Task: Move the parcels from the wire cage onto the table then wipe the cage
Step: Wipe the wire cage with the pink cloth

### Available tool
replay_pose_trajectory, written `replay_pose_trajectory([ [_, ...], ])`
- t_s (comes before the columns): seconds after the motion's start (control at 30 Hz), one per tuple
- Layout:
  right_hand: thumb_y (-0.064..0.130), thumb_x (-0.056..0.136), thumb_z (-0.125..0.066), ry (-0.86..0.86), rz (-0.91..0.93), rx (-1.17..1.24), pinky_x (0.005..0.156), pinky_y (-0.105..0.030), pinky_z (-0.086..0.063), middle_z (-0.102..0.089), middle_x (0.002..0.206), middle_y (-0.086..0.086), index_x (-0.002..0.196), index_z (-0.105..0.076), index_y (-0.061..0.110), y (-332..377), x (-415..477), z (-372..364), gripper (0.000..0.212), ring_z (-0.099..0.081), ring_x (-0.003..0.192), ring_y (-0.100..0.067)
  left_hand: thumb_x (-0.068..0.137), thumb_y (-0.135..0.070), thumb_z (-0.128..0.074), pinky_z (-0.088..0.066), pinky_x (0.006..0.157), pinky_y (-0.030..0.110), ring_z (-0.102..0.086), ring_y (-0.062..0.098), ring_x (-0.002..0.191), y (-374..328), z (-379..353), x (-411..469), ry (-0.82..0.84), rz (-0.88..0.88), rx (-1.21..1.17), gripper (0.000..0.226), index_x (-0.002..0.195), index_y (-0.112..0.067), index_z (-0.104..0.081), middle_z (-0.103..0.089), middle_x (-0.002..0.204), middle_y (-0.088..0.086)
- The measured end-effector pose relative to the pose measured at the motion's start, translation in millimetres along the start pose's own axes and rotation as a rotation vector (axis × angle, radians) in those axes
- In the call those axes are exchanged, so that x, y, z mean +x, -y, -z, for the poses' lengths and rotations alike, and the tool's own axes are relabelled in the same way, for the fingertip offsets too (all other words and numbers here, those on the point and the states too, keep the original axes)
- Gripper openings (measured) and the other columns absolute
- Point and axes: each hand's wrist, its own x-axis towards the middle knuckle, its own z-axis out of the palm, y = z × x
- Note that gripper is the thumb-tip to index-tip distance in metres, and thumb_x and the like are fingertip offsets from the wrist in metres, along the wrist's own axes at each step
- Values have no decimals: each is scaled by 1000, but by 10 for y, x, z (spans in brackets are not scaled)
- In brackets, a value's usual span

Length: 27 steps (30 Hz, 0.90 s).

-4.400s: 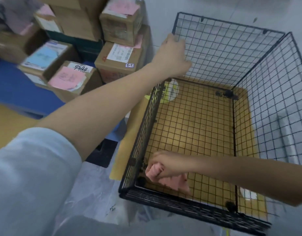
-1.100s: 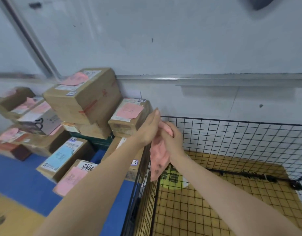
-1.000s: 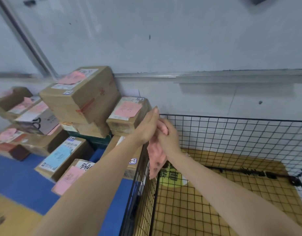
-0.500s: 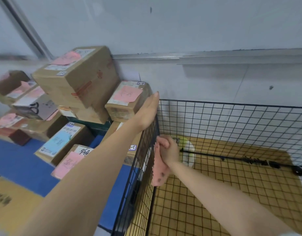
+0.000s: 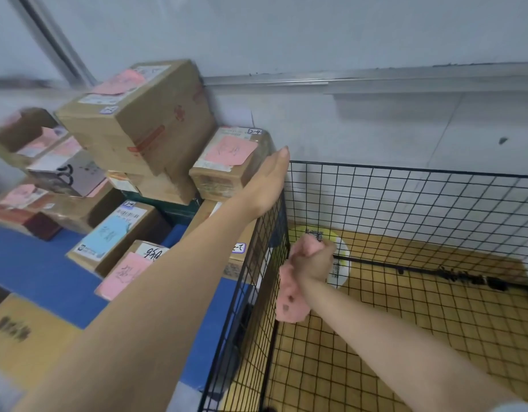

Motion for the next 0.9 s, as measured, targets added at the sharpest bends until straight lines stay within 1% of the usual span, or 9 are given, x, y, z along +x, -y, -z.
replay_pose_trajectory([
  [0.07,-2,80,-68,-6,-60,32,75,-25,-50,-57,116,-9,129,-37,12,51,5,-16,60,-58,95,-18,99,-54,-10,-6,120,39,-9,9,145,-19,-7,-11,-4,-10,12,62,152,-22,-16,-15,158,-3],
  [0.13,1,84,-65,63,-141,75,80,-27,-51,-60,107,-6,117,-39,15,100,-27,-39,45,-61,97,-20,99,-54,-10,-6,120,39,-9,9,145,-26,-8,-16,-5,-7,12,62,152,-23,-16,-15,158,-3],
  [0.27,7,92,-51,167,-191,127,90,-37,-47,-56,119,-13,131,-37,9,216,-115,-115,41,-56,104,-26,98,-57,-11,-6,120,41,-9,10,145,-35,-4,-41,1,-1,10,62,152,-26,-15,-14,158,-5],
  [0.4,13,95,-44,225,-182,240,85,-37,-42,-52,117,-14,131,-37,8,281,-162,-71,38,-52,99,-26,99,-54,-11,-5,115,32,-7,9,145,-46,-2,-56,10,-5,22,60,152,-27,-14,-12,159,-7],
  [0.47,11,95,-44,209,-144,239,85,-34,-40,-51,112,-8,130,-36,12,292,-200,-54,37,-48,98,-20,100,-53,-11,-5,115,30,-7,8,145,-53,-5,-58,9,-13,21,59,152,-27,-14,-12,159,-7],
  [0.57,8,93,-48,142,1,234,80,-30,-39,-52,108,-5,126,-39,11,372,-258,-79,35,-53,101,-22,101,-50,-12,-5,113,27,-8,8,145,-52,-9,-47,3,-19,24,57,152,-25,-14,-12,158,-6],
  [0.7,6,89,-58,115,219,152,76,-19,-41,-52,117,-9,123,-43,11,601,-272,-127,37,-54,104,-21,101,-50,-11,-3,117,30,-6,8,146,-41,-3,-24,3,-19,34,58,153,-24,-13,-13,159,-4],
  [0.8,29,87,-54,177,264,240,83,-32,-43,-50,119,-9,116,-38,20,785,-310,-80,34,-52,107,-23,101,-50,-11,-4,119,32,-7,8,146,-30,-3,-9,-1,-14,38,58,153,-23,-14,-14,159,-3],
  [0.9,46,81,-39,223,317,332,83,-36,-44,-49,119,-7,109,-39,29,884,-349,-82,33,-52,107,-19,101,-51,-14,-7,118,30,-10,8,145,-31,-8,-8,-6,-4,16,59,152,-22,-18,-17,158,-2],
])
